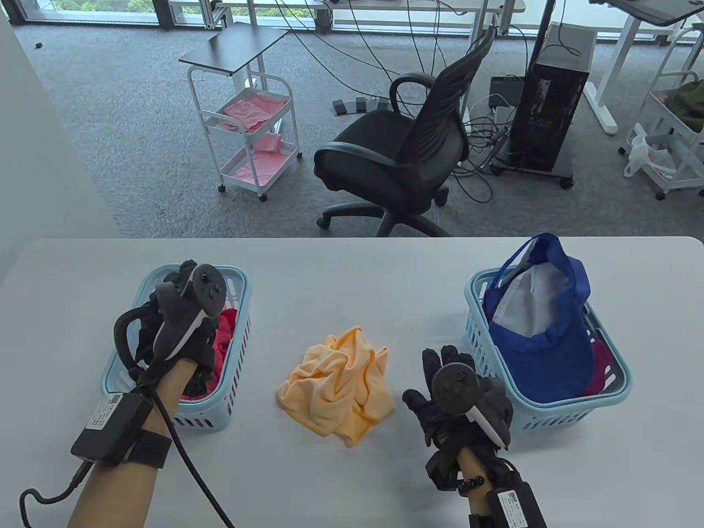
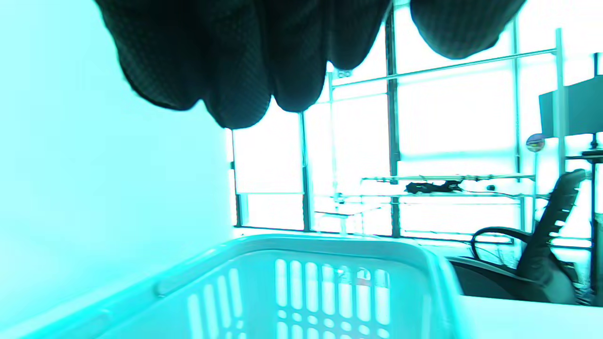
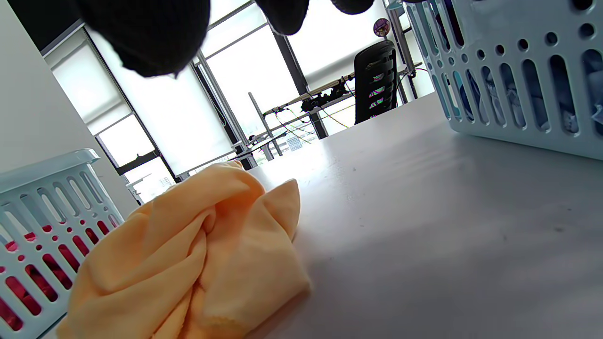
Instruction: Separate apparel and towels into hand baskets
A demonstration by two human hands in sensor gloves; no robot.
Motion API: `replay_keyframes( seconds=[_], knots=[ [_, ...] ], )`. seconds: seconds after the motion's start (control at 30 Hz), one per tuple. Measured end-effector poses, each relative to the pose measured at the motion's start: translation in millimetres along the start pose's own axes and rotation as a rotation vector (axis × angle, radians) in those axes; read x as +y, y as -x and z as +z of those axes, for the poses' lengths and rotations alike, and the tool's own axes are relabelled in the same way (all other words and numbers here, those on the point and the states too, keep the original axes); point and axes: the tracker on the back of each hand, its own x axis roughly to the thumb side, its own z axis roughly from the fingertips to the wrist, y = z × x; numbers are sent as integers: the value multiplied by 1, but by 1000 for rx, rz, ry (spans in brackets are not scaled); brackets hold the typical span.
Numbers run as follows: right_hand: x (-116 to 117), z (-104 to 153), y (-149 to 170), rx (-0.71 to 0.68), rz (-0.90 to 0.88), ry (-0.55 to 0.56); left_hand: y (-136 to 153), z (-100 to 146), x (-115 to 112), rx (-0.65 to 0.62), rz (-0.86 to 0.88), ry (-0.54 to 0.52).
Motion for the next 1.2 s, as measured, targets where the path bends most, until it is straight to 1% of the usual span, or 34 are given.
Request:
replay_keyframes(
  seconds=[0.07, 0.27, 0.4, 0.53, 0.63, 0.7, 0.8, 0.83, 0.87, 0.93, 1.03, 1.1, 1.2],
  knots=[
    [0, 0, 0, -1, 3, 0, -17, 8, -1, -77, 8, 27],
    [1, 0, -1, -2, 8, -4, -62, 37, -8, -238, 44, 88],
    [1, 0, -2, -4, 8, -4, -93, 56, -28, -324, 62, 170],
    [-1, 1, -2, -5, 8, 3, -125, 67, -61, -387, 41, 269],
    [-2, 1, -2, -3, 1, 9, -142, 70, -85, -394, 49, 353],
    [-2, 1, -3, -2, 3, 6, -154, 70, -107, -395, 59, 414],
    [-1, 2, -4, -4, 2, 1, -165, 68, -134, -380, 87, 484],
    [-2, 2, -5, -5, 7, -9, -169, 68, -143, -379, 74, 517],
    [-5, 4, -7, -4, 3, 12, -172, 66, -151, -381, 51, 533],
    [-6, 4, -9, -16, 9, 28, -176, 64, -163, -370, 39, 529],
    [-4, 4, -9, -16, 22, 8, -182, 61, -177, -363, 28, 584],
    [-3, 4, -9, -16, 19, 8, -186, 59, -183, -355, 24, 577],
    [-1, 3, -9, -17, 30, -2, -192, 57, -196, -346, -5, 630]
  ],
)
